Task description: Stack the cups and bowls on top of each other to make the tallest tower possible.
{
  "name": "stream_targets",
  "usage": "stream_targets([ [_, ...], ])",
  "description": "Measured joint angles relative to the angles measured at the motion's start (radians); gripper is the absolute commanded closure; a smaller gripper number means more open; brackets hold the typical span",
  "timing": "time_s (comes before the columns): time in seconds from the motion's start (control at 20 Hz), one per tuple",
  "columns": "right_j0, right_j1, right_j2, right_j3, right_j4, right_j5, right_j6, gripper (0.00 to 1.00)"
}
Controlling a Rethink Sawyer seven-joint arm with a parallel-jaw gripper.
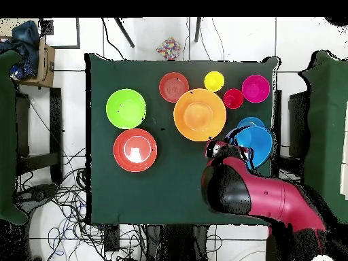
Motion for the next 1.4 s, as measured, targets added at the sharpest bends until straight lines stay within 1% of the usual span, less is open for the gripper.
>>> stream_targets([
  [0.1,-0.004,0.011,0.009,-0.018,0.0,0.014,0.0,1.0],
  [0.15,-0.009,0.026,0.02,-0.041,0.0,0.029,0.0,1.0],
  [0.3,-0.01,0.045,0.026,-0.071,0.0,0.038,0.0,1.0],
  [0.55,-0.009,0.083,0.028,-0.123,0.0,0.039,0.0,1.0],
  [0.65,-0.007,0.113,0.028,-0.162,0.0,0.039,0.0,1.0],
  [1.0,0.003,0.179,0.027,-0.258,0.001,0.04,0.0,1.0],
  [1.2,0.021,0.213,0.027,-0.315,0.01,0.057,0.0,1.0],
  [1.4,0.065,0.241,0.016,-0.374,0.034,0.108,0.0,1.0],
])
